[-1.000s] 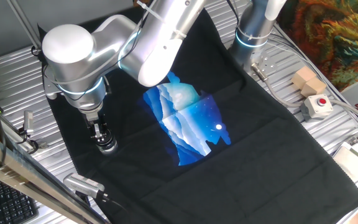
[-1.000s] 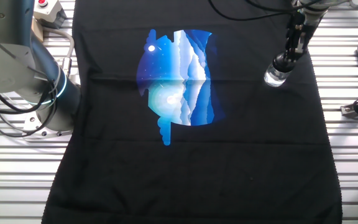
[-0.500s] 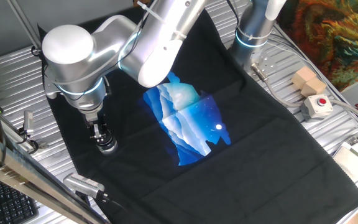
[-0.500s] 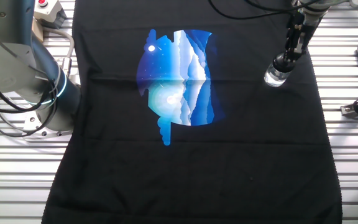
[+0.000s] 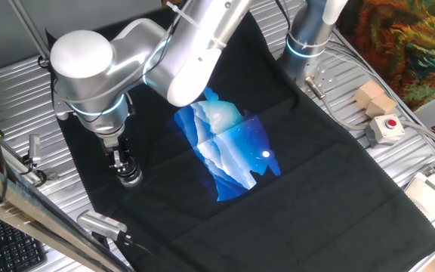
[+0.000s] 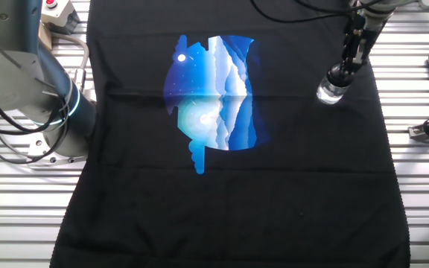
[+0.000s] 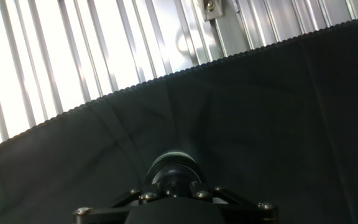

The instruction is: Screw the lid onto the jar

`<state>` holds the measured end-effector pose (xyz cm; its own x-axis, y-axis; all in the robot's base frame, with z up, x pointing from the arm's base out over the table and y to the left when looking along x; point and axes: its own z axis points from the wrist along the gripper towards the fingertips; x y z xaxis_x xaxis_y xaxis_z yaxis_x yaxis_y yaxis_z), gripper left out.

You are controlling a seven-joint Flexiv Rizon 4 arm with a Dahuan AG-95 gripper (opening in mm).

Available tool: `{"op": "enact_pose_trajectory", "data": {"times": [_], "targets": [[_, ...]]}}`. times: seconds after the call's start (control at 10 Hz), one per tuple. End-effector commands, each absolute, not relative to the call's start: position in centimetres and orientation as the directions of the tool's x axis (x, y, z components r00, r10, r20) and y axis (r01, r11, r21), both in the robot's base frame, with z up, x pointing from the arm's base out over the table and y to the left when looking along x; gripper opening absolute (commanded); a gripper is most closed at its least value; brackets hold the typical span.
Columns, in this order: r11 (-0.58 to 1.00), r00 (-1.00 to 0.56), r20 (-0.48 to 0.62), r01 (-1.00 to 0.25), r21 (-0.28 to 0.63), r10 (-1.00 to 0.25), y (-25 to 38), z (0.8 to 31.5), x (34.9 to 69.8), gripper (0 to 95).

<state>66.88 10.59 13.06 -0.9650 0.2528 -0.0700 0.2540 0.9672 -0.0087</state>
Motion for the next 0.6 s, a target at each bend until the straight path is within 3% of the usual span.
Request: {"op": "enact_pose_trajectory", "data": {"times": [0.1,0.5,0.6], "targets": [[0.968,-0.966,-0.07,0.251,-0.009,0.25,10.58,13.09,66.85,0.0],[0.978,-0.975,-0.073,0.209,-0.01,0.208,10.6,13.11,66.87,0.0],[0.983,-0.98,-0.072,0.185,-0.009,0.184,10.6,13.11,66.87,19.0]]}}
